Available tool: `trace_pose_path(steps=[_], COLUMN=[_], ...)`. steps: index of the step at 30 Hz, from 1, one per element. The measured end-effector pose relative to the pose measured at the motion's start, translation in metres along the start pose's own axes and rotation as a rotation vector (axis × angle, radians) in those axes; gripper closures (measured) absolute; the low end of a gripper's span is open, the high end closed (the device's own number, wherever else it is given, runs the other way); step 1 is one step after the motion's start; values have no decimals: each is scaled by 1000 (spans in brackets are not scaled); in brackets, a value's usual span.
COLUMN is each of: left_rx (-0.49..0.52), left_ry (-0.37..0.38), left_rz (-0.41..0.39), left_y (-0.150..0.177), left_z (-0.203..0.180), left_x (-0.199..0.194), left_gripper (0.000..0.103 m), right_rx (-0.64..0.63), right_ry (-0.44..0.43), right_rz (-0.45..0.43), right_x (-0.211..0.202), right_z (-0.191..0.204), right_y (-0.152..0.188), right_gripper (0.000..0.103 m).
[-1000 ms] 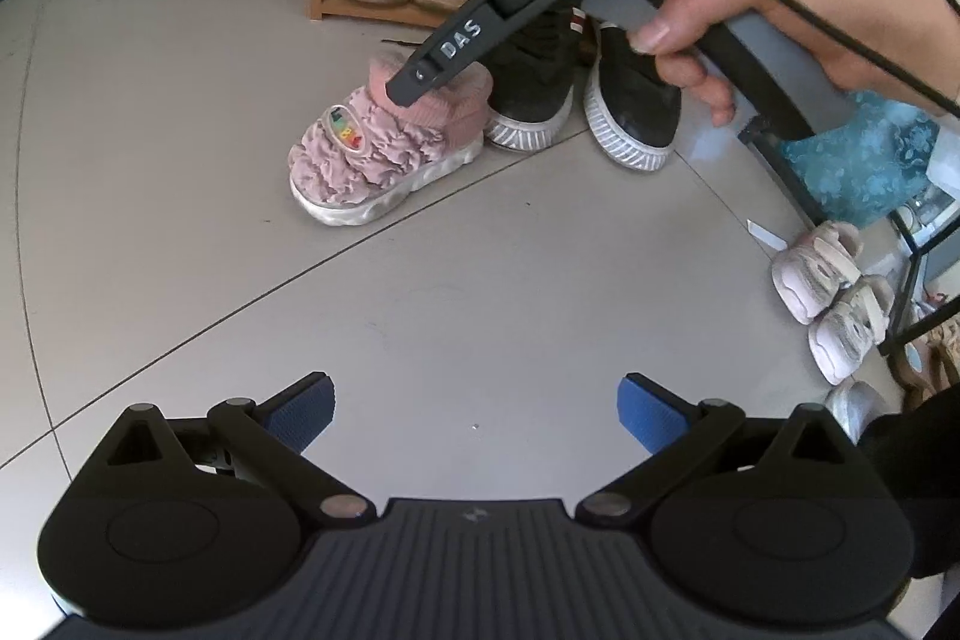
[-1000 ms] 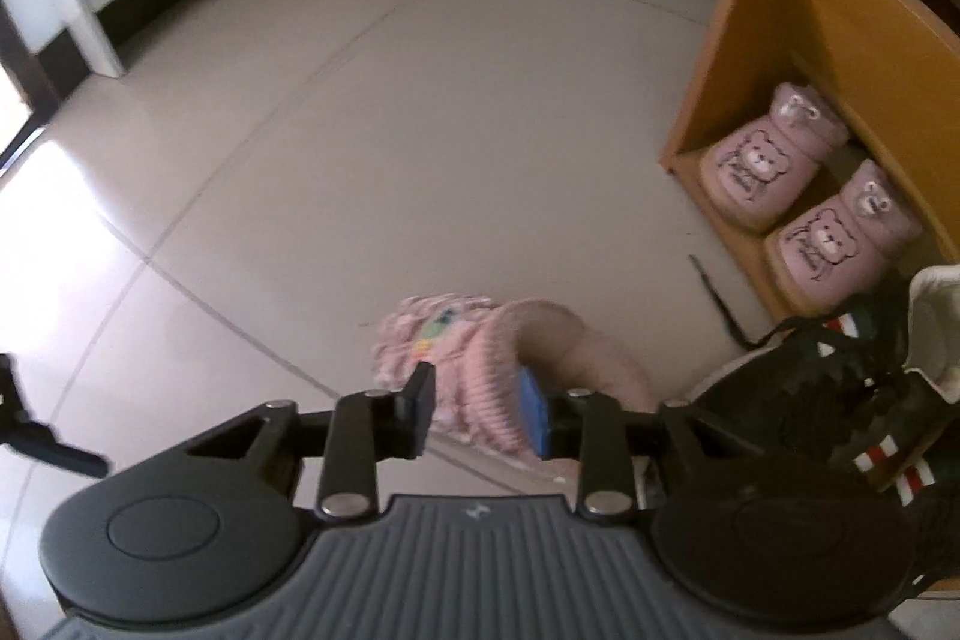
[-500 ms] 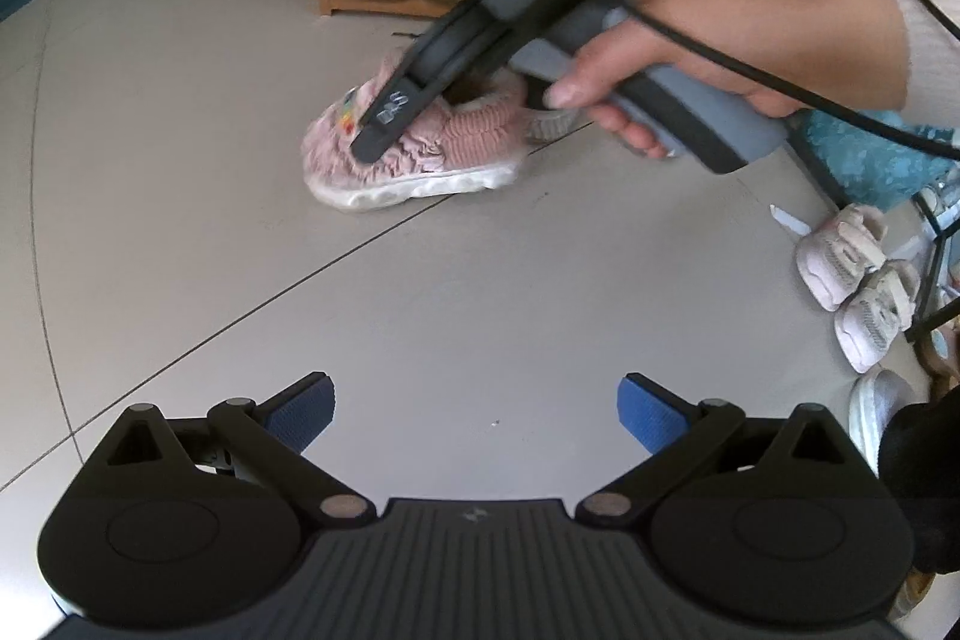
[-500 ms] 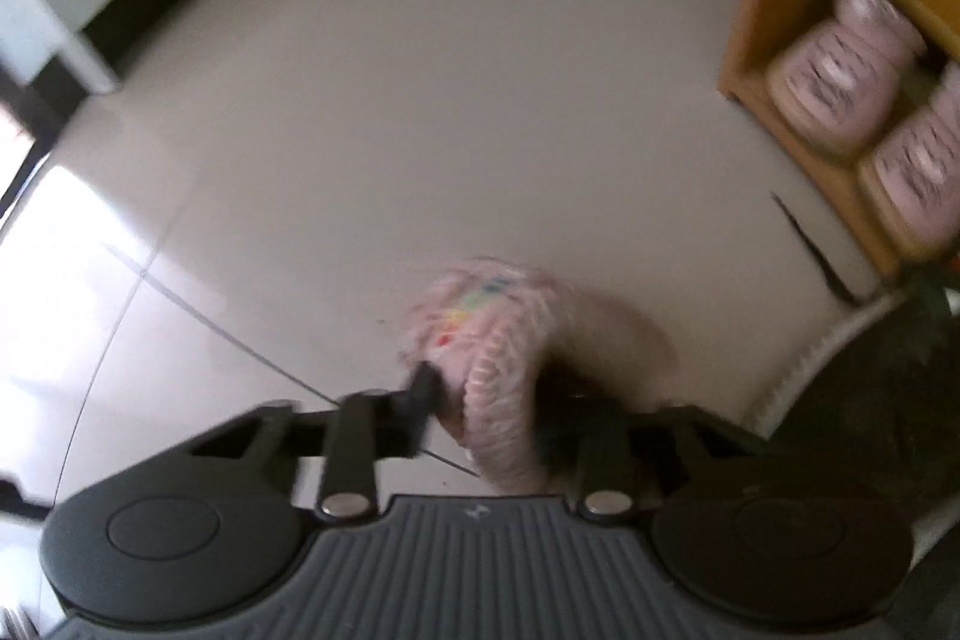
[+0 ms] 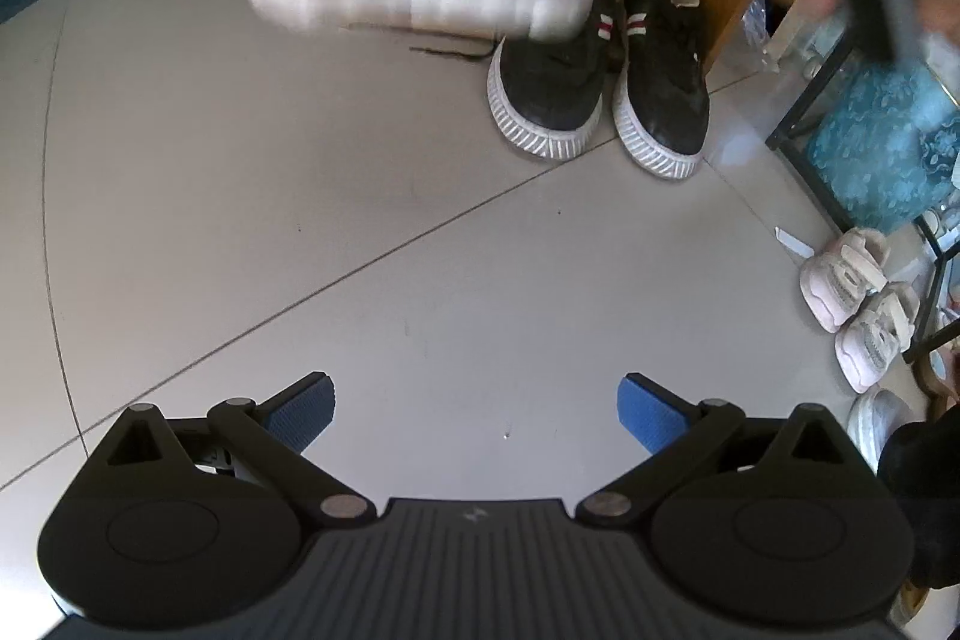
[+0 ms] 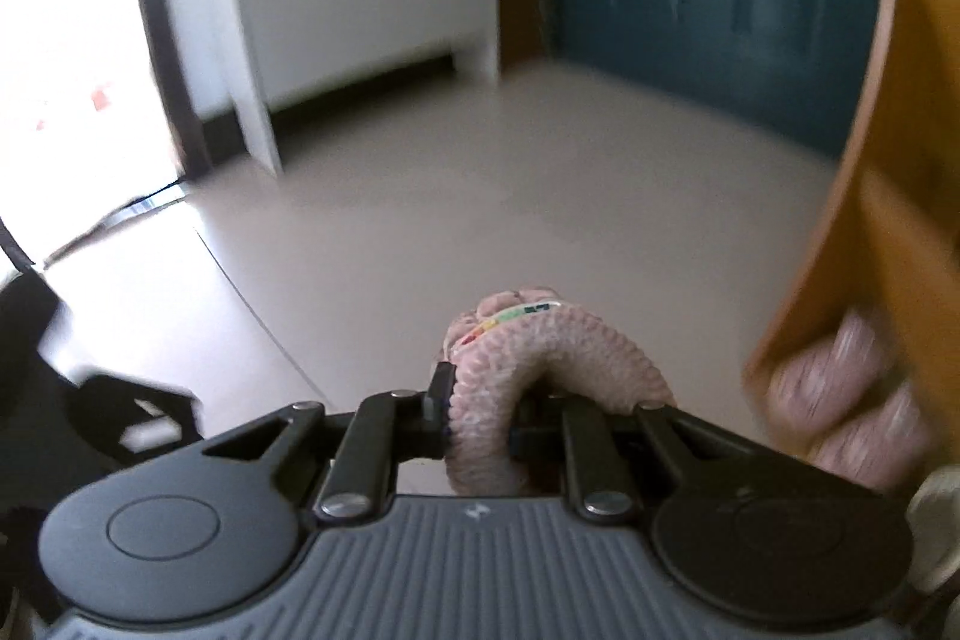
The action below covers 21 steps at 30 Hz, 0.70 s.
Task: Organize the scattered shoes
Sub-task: 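Lift the pink boot with the right tool toward the shelf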
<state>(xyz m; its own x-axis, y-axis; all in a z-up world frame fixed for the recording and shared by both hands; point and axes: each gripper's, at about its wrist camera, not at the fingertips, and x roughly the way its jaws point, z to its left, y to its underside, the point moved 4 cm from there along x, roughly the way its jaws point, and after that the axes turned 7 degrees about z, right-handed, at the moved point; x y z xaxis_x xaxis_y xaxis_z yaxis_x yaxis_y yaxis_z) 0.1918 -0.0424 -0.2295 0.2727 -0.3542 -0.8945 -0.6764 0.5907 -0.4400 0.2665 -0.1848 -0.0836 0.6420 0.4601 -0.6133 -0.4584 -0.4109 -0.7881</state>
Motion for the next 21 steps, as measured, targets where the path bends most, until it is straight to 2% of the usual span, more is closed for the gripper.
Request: trace_pose_path(steps=[2, 6, 8, 10, 14, 18, 21], left_rx=[13, 48, 55, 67, 116, 80, 75], left_ry=[-6, -21, -23, -24, -43, -12, 22], left_rz=[-21, -88, -120, -150, -194, -226, -232], left_y=[-5, -23, -33, -48, -80, -115, -140], left_z=[-1, -4, -7, -10, -17, -23, -30], left_x=[-5, -22, -30, -40, -56, -68, -78], left_gripper=[0, 0, 0, 0, 0, 0, 0], right_rx=[-89, -191, -238, -258, -246, -207, -190], right_ry=[54, 168, 264, 356, 430, 402, 380], right_rz=[-65, -101, -85, -25, 74, 150, 209], right_x=[-46, -118, -150, -169, -176, -165, -153], right_z=[-5, -16, -37, -65, -110, -142, -168], right_y=[-28, -68, -86, -100, -110, -111, -99], right_gripper=[87, 87, 87, 87, 86, 86, 86])
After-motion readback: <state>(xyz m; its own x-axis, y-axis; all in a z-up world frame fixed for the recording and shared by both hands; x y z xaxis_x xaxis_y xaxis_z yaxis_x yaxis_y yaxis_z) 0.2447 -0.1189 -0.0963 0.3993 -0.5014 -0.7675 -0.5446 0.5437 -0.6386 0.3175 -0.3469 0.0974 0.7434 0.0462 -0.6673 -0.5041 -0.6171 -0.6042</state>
